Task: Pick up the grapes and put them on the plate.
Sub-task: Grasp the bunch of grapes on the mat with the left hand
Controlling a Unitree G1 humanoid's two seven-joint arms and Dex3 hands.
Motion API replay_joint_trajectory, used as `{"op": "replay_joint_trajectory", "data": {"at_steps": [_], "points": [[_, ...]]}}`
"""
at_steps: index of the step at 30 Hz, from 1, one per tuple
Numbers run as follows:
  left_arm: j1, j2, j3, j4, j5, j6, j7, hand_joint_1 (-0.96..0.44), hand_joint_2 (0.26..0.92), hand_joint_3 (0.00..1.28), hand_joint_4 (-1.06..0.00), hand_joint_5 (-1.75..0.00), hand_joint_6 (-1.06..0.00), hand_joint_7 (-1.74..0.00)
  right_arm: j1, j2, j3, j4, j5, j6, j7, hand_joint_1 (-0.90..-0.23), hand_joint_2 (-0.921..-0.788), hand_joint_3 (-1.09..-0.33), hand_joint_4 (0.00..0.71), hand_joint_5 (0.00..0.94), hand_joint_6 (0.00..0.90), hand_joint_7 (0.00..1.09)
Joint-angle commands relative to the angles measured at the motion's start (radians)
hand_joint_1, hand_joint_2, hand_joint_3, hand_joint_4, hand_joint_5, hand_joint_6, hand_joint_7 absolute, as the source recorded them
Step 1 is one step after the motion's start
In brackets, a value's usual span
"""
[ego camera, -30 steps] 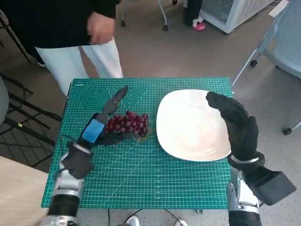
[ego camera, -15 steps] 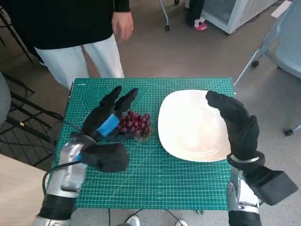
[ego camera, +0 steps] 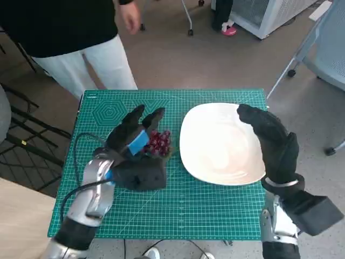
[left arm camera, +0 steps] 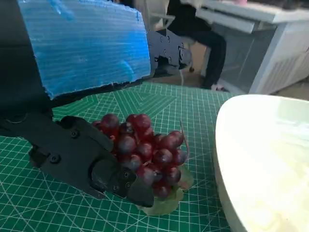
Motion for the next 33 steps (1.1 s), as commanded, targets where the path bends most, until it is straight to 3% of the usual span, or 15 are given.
{"op": "replay_joint_trajectory", "data": {"at_steps": [1, 14, 22, 33], "points": [[-0.042, 0.007, -0.029, 0.051, -0.011, 0.041, -0.032, -0.33, 0.701, 0.00, 0.00, 0.00, -0.17, -0.01, 0.016, -0.005, -0.006, 0.018, -0.012, -0.005, 0.004, -0.608, -0.921, -0.790, 0.308, 0.002, 0.032, 0.29], [-0.112, 0.001, -0.081, 0.162, -0.029, 0.128, -0.066, -0.12, 0.706, 0.00, 0.00, 0.00, -0.16, 0.00, 0.019, -0.009, -0.009, 0.024, -0.016, -0.012, -0.004, -0.614, -0.921, -0.789, 0.309, 0.002, 0.025, 0.31], [-0.129, 0.006, -0.100, 0.207, -0.038, 0.127, -0.046, 0.10, 0.769, 0.03, 0.00, 0.00, -0.17, 0.00, 0.021, -0.005, -0.008, 0.022, -0.008, -0.008, 0.000, -0.622, -0.921, -0.785, 0.310, 0.002, 0.023, 0.31], [-0.138, 0.017, -0.122, 0.247, -0.048, 0.124, -0.028, 0.28, 0.860, 0.08, 0.00, 0.00, -0.19, -0.01, 0.027, -0.006, -0.008, 0.020, 0.002, -0.007, 0.007, -0.633, -0.921, -0.780, 0.311, 0.002, 0.022, 0.32]]}}
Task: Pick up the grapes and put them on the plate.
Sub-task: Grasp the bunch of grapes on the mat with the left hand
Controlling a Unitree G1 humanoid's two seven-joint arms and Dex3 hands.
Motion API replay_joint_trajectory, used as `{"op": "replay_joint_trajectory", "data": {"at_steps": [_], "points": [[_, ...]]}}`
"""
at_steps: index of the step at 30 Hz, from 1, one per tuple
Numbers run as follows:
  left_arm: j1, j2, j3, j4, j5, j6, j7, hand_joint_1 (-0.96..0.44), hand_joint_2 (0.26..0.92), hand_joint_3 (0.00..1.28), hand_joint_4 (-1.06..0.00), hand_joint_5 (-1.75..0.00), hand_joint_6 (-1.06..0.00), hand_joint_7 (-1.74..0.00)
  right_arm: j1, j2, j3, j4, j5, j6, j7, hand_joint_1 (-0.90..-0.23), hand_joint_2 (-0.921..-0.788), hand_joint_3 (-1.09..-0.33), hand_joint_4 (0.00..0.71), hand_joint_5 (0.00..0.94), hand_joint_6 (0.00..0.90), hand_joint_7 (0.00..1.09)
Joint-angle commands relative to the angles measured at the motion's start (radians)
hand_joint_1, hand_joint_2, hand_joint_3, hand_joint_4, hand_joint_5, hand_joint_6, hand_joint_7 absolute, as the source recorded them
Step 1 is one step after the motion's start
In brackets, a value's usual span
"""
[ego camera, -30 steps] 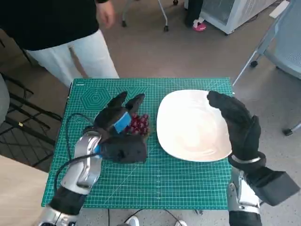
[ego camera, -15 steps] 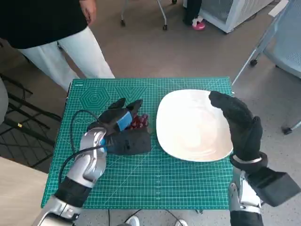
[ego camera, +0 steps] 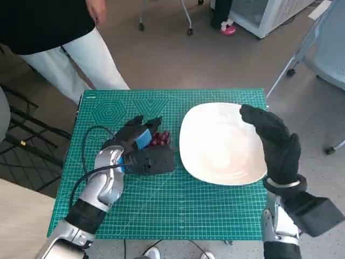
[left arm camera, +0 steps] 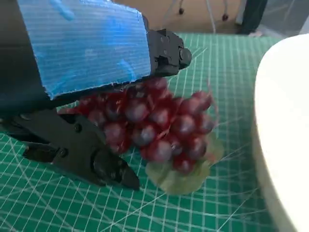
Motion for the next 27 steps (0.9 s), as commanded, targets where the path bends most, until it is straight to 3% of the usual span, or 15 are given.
{"op": "replay_joint_trajectory", "data": {"at_steps": [1, 15, 27], "points": [[-0.023, 0.013, -0.013, 0.016, -0.007, -0.001, 0.011, 0.28, 0.861, 0.08, 0.00, 0.00, -0.19, -0.01, 0.022, 0.000, -0.002, 0.011, -0.002, 0.009, 0.008, -0.634, -0.921, -0.780, 0.311, 0.002, 0.022, 0.32], [-0.073, -0.014, -0.039, 0.131, -0.014, -0.003, 0.071, 0.16, 0.830, 0.07, 0.00, 0.00, -0.19, 0.00, 0.021, 0.000, -0.003, 0.019, -0.002, 0.008, 0.008, -0.635, -0.921, -0.779, 0.312, 0.002, 0.026, 0.32], [-0.181, -0.073, -0.084, 0.406, -0.026, -0.038, 0.143, 0.17, 0.829, 0.06, 0.00, 0.00, -0.20, 0.00, 0.020, 0.001, -0.006, 0.026, -0.007, 0.001, 0.004, -0.635, -0.921, -0.776, 0.314, 0.003, 0.029, 0.32]]}}
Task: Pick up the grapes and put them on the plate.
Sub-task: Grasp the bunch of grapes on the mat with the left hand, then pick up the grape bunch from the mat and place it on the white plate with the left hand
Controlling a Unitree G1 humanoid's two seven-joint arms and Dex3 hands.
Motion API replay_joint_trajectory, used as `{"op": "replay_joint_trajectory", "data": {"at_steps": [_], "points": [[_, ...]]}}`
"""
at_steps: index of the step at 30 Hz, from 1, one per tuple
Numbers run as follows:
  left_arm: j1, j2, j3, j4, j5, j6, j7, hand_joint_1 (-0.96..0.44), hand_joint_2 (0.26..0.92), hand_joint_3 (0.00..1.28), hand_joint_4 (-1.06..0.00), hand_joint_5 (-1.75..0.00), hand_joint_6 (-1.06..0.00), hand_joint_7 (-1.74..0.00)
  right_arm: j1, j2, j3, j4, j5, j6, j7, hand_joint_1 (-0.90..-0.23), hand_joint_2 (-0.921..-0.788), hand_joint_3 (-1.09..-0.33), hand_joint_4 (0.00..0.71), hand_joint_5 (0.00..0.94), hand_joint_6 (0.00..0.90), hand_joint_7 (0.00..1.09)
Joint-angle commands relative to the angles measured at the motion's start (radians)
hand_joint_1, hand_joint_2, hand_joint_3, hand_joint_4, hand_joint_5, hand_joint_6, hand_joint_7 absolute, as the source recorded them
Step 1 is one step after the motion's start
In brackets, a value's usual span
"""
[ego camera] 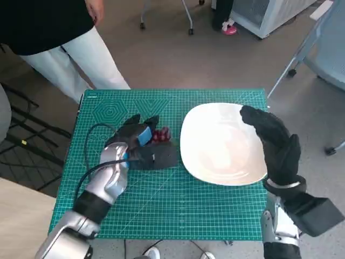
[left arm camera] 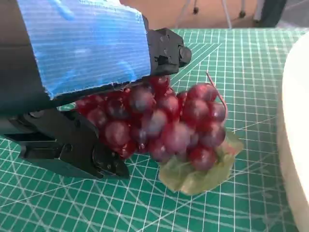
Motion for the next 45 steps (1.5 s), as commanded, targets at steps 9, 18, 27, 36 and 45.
{"op": "replay_joint_trajectory", "data": {"at_steps": [9, 18, 27, 36, 45], "points": [[-0.112, -0.064, -0.070, 0.318, -0.017, -0.084, 0.040, 0.23, 0.745, 0.47, -0.06, 0.00, -0.20, 0.00, 0.026, 0.001, -0.005, 0.008, -0.006, 0.001, 0.002, -0.634, -0.921, -0.773, 0.316, 0.003, 0.032, 0.32], [-0.145, -0.084, -0.090, 0.407, -0.027, -0.122, 0.034, 0.16, 0.672, 0.56, -0.17, 0.00, -0.27, 0.00, 0.035, -0.001, -0.009, -0.006, -0.005, 0.007, -0.001, -0.635, -0.921, -0.771, 0.316, 0.003, 0.034, 0.32], [-0.160, -0.085, -0.090, 0.443, -0.051, -0.151, 0.043, 0.13, 0.886, 0.09, -0.16, -1.18, -0.35, 0.00, 0.034, 0.001, -0.012, -0.002, -0.009, 0.006, -0.004, -0.641, -0.921, -0.768, 0.318, 0.003, 0.038, 0.31], [-0.157, -0.083, -0.085, 0.453, -0.061, -0.166, 0.061, 0.14, 0.919, 0.03, -0.04, -1.72, -0.38, -0.01, 0.029, -0.001, -0.015, 0.005, -0.010, 0.005, -0.003, -0.642, -0.921, -0.767, 0.318, 0.003, 0.041, 0.31], [-0.167, -0.086, -0.084, 0.475, -0.075, -0.167, 0.063, 0.33, 0.921, 0.29, -0.36, -1.55, -0.38, 0.00, 0.022, -0.002, -0.016, 0.015, -0.012, -0.001, -0.001, -0.639, -0.921, -0.767, 0.319, 0.003, 0.044, 0.30]]}}
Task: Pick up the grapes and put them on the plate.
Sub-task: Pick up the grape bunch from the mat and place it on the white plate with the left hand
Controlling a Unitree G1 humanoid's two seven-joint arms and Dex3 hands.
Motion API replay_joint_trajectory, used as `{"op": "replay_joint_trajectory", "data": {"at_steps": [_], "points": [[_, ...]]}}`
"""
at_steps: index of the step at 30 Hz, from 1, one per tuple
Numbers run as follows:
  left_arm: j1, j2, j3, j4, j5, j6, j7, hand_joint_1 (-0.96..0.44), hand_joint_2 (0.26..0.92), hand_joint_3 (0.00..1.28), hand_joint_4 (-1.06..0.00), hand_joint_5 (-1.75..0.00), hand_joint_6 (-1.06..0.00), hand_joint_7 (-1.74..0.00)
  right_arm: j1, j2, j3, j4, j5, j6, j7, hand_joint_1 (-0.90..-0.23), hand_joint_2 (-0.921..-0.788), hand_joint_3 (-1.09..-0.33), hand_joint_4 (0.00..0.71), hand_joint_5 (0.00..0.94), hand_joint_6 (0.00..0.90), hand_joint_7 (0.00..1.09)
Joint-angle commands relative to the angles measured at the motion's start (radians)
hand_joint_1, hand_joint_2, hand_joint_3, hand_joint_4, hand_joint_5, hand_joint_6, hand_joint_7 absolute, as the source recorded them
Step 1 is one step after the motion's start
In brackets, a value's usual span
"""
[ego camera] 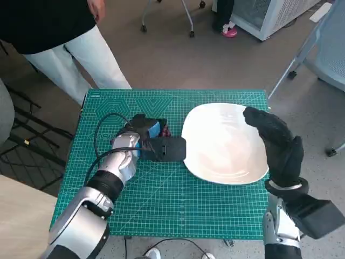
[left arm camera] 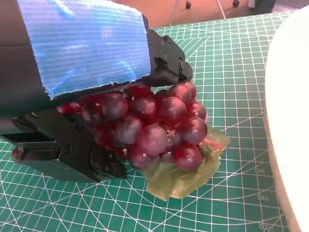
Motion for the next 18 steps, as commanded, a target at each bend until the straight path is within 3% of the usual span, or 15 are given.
{"op": "replay_joint_trajectory", "data": {"at_steps": [1, 10, 15, 18], "points": [[0.050, -0.015, -0.010, 0.039, -0.018, 0.001, -0.013, 0.33, 0.921, 0.30, -0.37, -1.54, -0.38, 0.00, 0.010, -0.002, -0.003, 0.017, -0.011, 0.002, 0.000, -0.639, -0.921, -0.767, 0.319, 0.003, 0.045, 0.30], [0.048, -0.010, -0.025, 0.038, -0.013, 0.000, -0.004, 0.35, 0.917, 0.32, -0.40, -1.53, -0.40, -0.01, 0.007, 0.000, -0.001, 0.020, -0.012, 0.000, 0.001, -0.634, -0.921, -0.769, 0.319, 0.002, 0.047, 0.29], [0.048, -0.005, -0.050, 0.036, 0.008, 0.004, 0.008, 0.35, 0.915, 0.27, -0.46, -1.47, -0.56, -0.07, 0.004, -0.002, -0.002, 0.023, -0.011, -0.001, 0.002, -0.633, -0.921, -0.770, 0.319, 0.002, 0.048, 0.29], [0.048, -0.002, -0.070, 0.029, 0.020, 0.013, 0.012, 0.22, 0.919, 0.22, -0.51, -1.45, -0.62, -0.48, 0.000, -0.002, -0.003, 0.027, -0.010, 0.000, 0.003, -0.633, -0.921, -0.770, 0.319, 0.002, 0.049, 0.29]]}}
